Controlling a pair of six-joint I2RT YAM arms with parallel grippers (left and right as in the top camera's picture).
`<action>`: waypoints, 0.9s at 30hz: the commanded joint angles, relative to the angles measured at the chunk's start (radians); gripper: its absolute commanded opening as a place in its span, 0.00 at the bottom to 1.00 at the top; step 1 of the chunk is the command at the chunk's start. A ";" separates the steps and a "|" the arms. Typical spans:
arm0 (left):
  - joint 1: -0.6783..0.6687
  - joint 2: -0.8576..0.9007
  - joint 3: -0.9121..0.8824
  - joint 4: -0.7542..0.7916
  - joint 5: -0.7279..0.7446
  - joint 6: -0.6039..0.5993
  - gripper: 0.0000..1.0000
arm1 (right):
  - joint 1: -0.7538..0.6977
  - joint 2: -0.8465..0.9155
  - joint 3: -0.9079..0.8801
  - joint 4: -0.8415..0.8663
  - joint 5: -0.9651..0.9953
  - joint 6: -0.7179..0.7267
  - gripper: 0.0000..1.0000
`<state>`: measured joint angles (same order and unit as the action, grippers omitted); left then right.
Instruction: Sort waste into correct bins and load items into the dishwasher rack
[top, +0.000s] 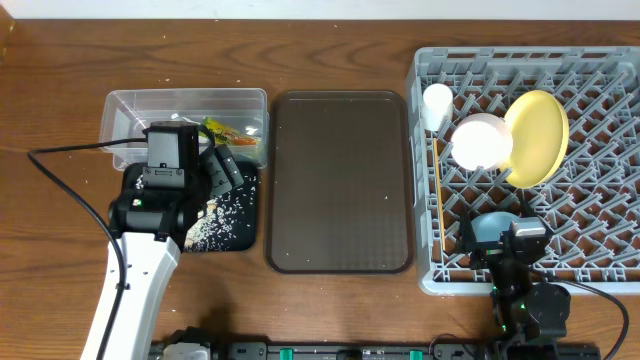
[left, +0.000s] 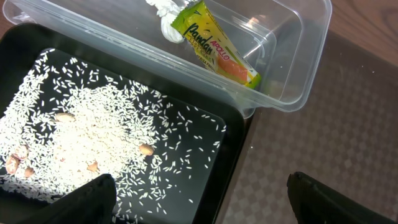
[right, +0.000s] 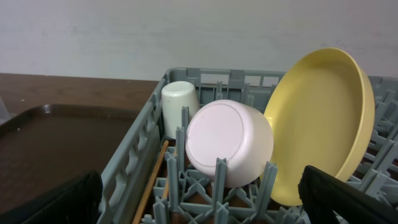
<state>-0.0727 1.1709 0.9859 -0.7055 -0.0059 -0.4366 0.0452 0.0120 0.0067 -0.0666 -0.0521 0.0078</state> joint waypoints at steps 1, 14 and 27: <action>0.004 0.002 -0.007 0.000 -0.002 0.014 0.91 | -0.016 -0.006 -0.001 -0.005 0.010 0.014 0.99; 0.004 0.002 -0.007 0.000 -0.002 0.014 0.90 | -0.016 -0.006 -0.001 -0.005 0.010 0.014 0.99; 0.004 -0.184 -0.055 0.000 -0.002 0.014 0.90 | -0.016 -0.006 -0.001 -0.005 0.010 0.014 0.99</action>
<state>-0.0727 1.0767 0.9565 -0.7052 -0.0063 -0.4366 0.0452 0.0120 0.0067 -0.0666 -0.0517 0.0078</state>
